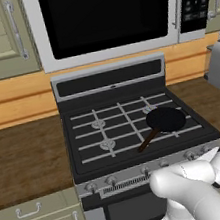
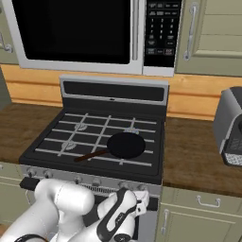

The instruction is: Turn off the rear right burner of the stove.

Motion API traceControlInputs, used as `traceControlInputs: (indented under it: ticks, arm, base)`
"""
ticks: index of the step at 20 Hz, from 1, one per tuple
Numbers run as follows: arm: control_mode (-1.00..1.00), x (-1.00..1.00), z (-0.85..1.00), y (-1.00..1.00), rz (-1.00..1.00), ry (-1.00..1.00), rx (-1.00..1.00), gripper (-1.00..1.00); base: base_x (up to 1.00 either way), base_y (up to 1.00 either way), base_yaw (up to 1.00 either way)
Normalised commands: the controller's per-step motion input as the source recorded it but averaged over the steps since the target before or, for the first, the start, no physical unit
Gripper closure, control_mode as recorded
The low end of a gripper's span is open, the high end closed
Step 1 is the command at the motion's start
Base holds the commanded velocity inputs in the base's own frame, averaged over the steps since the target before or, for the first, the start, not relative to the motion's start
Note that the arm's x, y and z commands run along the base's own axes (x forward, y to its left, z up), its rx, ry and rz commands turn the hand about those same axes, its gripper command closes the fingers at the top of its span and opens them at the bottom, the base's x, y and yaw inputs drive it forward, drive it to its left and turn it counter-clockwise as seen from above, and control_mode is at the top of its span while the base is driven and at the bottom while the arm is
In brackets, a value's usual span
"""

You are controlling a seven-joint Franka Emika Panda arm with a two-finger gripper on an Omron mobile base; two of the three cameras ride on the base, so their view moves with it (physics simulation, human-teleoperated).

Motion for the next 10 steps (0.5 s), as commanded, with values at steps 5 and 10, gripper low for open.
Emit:
traceControlInputs:
  ticks: [5,10]
  arm:
    - [-1.0,0.01,0.1,-0.05,-0.02,0.04,0.09,1.0]
    - [-1.0,0.0,0.0,0.0,0.0,0.0,0.0,1.0]
  base:
    - [0.0,0.0,0.0]
    - [0.0,0.0,0.0]
